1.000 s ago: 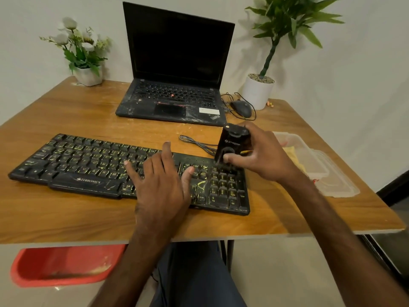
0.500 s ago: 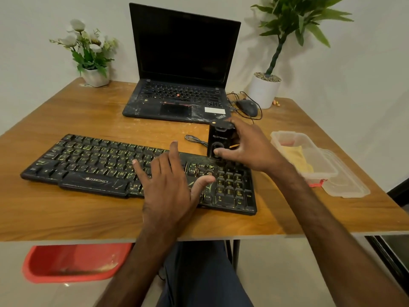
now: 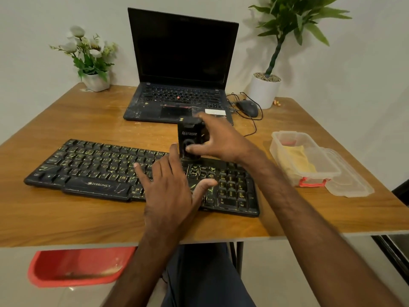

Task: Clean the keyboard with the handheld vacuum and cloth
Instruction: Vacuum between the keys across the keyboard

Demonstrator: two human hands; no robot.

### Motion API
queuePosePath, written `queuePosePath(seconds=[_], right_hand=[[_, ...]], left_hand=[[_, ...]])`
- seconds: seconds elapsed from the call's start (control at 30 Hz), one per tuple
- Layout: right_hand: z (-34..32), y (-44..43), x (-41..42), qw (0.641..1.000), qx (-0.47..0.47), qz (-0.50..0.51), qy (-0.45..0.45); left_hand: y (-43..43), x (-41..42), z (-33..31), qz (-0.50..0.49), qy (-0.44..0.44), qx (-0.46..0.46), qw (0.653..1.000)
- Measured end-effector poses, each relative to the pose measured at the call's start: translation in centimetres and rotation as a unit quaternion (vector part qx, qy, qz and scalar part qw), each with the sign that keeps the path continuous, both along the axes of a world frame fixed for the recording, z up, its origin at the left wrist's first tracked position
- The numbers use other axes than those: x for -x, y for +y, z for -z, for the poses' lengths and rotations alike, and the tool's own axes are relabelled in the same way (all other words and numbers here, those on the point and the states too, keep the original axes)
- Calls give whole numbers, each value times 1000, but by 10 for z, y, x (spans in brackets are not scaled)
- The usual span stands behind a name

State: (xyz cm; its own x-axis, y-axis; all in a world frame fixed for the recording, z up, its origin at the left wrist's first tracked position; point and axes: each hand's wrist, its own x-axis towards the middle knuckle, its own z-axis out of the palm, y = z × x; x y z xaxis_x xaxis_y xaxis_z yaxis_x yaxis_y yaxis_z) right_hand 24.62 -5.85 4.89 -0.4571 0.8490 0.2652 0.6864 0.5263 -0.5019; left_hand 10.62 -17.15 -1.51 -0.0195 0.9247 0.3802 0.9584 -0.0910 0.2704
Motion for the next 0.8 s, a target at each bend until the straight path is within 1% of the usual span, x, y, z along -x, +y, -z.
queuePosePath(seconds=[0.1,0.13,0.27,0.3,0.37,0.47,0.53,0.57,0.6,0.7,0.77,0.8], right_hand=[[2,6,2,993,-58,44,-90],[2,5,-1,992,-64,59,-94],[4,-12,-20,999,10,37,17],[5,-18,-26,999,27,34,32],[6,-26,-38,998,25,50,23],[0,-30,-53,995,-28,97,-5],[-3,-36,-56,995,-21,89,36],[-2,-41,-56,995,1,75,62],[-2,-45,-56,995,19,63,69],[0,-53,-60,997,2,81,13],[-2,-59,-66,993,-24,114,18],[-3,-66,-67,993,-24,114,27]], left_hand=[[-1,0,-1,0,2,0,1000],[0,0,0,1,1,0,1000],[1,0,1,-2,-1,6,1000],[1,0,1,-2,1,7,1000],[1,0,1,-1,4,3,1000],[1,0,0,0,5,0,1000],[1,0,0,-1,4,4,1000],[1,-1,0,-1,4,8,1000],[1,0,0,-2,4,10,1000],[1,0,0,-1,1,10,1000],[1,0,0,2,-2,13,1000],[1,0,-1,0,-2,15,1000]])
